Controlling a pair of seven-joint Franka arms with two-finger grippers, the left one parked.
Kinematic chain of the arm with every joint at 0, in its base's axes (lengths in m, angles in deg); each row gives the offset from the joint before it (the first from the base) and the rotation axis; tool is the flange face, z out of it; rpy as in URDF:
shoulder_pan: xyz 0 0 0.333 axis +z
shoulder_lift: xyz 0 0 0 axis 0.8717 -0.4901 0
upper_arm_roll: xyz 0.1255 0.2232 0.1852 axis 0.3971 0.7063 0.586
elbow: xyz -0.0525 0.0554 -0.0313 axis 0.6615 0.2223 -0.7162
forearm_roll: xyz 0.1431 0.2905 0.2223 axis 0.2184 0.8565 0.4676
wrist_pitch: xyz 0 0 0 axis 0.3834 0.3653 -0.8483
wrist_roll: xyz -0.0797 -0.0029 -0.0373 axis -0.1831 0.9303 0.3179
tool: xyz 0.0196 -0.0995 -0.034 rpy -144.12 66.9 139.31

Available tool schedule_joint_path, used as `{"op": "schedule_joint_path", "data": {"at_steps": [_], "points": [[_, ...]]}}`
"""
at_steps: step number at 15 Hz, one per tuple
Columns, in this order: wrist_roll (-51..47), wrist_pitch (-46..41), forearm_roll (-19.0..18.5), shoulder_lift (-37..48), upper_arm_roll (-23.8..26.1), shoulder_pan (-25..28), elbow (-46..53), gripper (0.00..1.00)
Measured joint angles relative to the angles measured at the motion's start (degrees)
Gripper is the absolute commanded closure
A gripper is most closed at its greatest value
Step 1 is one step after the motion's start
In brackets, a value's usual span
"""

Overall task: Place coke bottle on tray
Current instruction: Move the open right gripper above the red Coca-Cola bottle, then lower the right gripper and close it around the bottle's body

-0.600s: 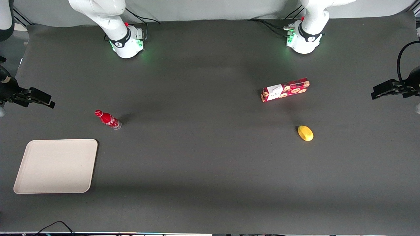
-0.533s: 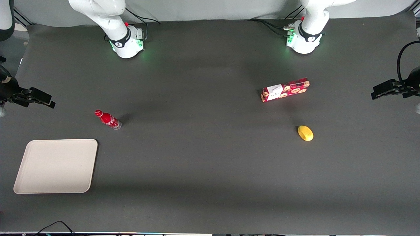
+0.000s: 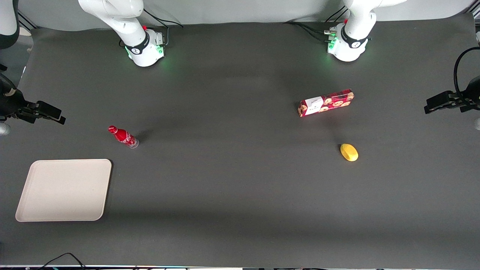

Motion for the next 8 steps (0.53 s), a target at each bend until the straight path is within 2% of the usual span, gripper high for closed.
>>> {"op": "schedule_joint_path", "data": {"at_steps": [5, 8], "points": [[0.0, 0.0, 0.0, -1.4, 0.1, 0.1, -0.4, 0.0], [0.0, 2.7, 0.0, -1.4, 0.1, 0.1, -5.1, 0.0]]}}
